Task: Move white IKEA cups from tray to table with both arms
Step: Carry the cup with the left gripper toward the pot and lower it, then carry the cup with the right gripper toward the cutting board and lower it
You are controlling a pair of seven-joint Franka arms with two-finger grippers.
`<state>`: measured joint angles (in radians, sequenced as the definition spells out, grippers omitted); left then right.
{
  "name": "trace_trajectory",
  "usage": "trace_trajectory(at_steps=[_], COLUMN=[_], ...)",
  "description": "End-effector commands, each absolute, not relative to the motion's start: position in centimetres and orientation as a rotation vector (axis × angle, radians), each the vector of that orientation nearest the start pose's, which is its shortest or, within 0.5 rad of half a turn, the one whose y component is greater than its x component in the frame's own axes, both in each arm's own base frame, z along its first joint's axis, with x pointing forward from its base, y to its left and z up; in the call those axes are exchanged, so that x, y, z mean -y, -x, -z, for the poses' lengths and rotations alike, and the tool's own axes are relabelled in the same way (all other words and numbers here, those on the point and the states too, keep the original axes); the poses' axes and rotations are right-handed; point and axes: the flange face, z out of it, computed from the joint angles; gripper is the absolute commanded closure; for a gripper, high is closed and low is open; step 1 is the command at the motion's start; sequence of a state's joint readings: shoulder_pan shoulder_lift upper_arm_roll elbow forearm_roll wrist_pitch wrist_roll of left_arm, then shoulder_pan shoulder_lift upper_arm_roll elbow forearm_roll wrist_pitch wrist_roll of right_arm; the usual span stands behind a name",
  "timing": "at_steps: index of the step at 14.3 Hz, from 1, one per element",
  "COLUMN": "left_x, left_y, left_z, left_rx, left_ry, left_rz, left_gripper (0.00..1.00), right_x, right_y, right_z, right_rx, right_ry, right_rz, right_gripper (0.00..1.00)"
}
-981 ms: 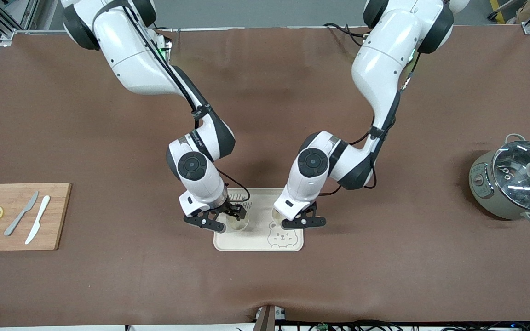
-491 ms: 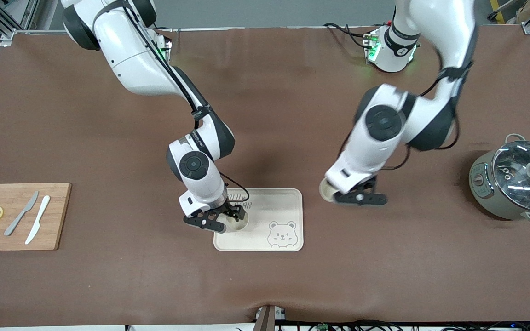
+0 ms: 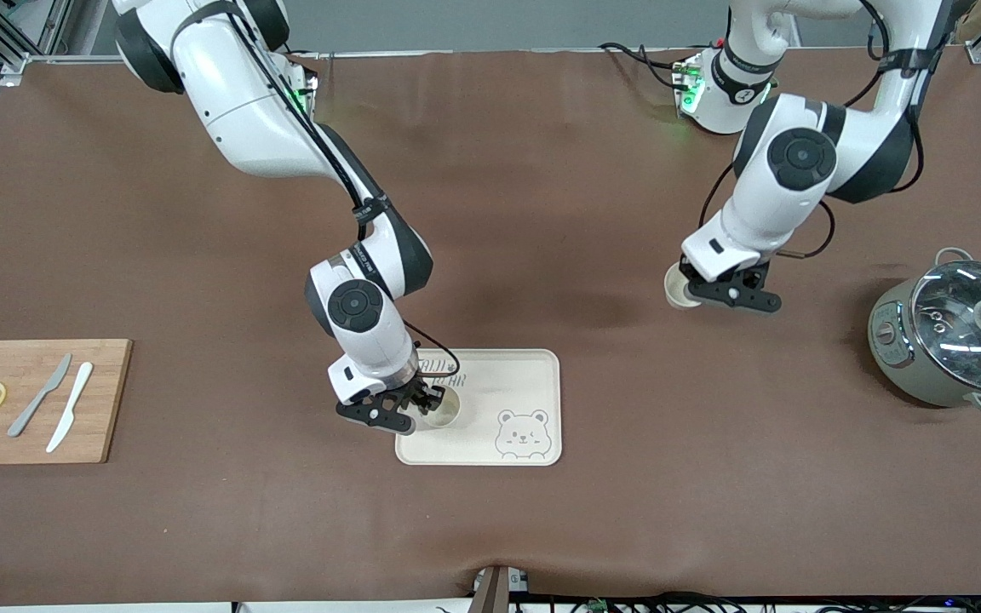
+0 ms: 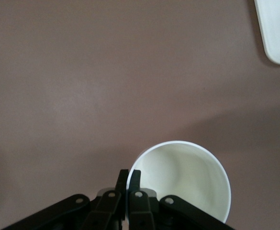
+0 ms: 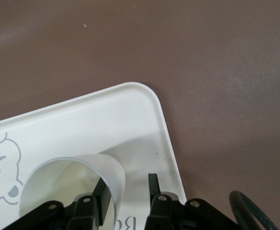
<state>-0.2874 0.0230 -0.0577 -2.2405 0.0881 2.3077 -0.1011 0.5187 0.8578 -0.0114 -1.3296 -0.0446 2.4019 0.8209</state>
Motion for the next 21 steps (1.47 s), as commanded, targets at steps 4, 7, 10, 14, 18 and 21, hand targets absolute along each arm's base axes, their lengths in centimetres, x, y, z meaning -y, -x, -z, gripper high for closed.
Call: trace_trajectory(at_steps=[4,7,10,14,18,21], left_x=[12.5,10.3,10.2,10.9,13.4,14.2], left_y=[-44.5,-44.8,-45.1,-45.1,-46.5,-46.9], left_z=[-31.8,-29.3,-28.0,-26.9,-26.0,-25.6], left_rx=[-0.581,-0.618,-0.572,-0.514,-0.438,-0.417], left_ry=[3.043,3.032,3.066,3.123,3.208,3.235], left_rz=[0.294,0.367,0.354,0.326,0.318,0.310], left_gripper=[1.00,1.00,1.00,1.00,1.00,1.00], right_x=[-37.1,-37.1,-37.1,-33.8,-24.6,-13.8], right_y=[-67.2,-67.2,-67.4,-68.4,-67.9,-66.1], right_z=[-24.4,-24.5,-26.1,-32.3,-41.3,-46.0], right_rx=[-0.455,-0.454,-0.452,-0.506,-0.292,-0.077], right_ry=[2.991,2.989,2.976,2.991,3.127,3.151], right_rz=[0.331,0.335,0.346,0.326,0.158,0.114], right_gripper=[0.96,1.00,1.00,1.00,1.00,1.00])
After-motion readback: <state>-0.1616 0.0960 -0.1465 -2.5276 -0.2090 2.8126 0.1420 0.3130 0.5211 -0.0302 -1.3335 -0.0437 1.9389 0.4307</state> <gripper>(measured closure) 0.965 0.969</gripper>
